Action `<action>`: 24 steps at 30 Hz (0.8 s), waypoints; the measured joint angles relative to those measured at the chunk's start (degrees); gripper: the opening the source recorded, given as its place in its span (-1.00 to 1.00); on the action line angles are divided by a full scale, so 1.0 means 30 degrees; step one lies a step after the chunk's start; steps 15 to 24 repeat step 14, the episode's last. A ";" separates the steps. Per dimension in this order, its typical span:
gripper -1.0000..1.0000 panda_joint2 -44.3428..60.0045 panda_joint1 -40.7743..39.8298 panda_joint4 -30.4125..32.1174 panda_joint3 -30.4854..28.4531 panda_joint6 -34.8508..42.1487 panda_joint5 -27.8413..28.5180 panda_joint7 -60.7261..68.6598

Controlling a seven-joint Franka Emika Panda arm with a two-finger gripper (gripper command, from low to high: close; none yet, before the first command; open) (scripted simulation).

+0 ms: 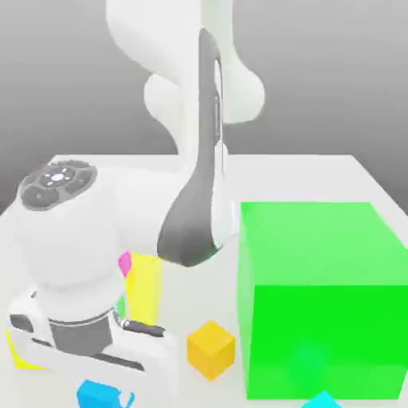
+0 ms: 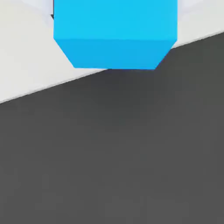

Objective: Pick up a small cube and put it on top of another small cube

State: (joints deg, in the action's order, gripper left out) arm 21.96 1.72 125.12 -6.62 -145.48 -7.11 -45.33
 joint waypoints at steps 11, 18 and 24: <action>1.00 0.1082 0.4964 0.0362 0.2226 -0.1975 0.2336 -0.2065; 1.00 0.1082 0.4964 0.0362 0.2226 -0.1975 0.2336 -0.2065; 1.00 0.1082 0.4964 0.0362 0.2226 -0.1975 0.2336 -0.2065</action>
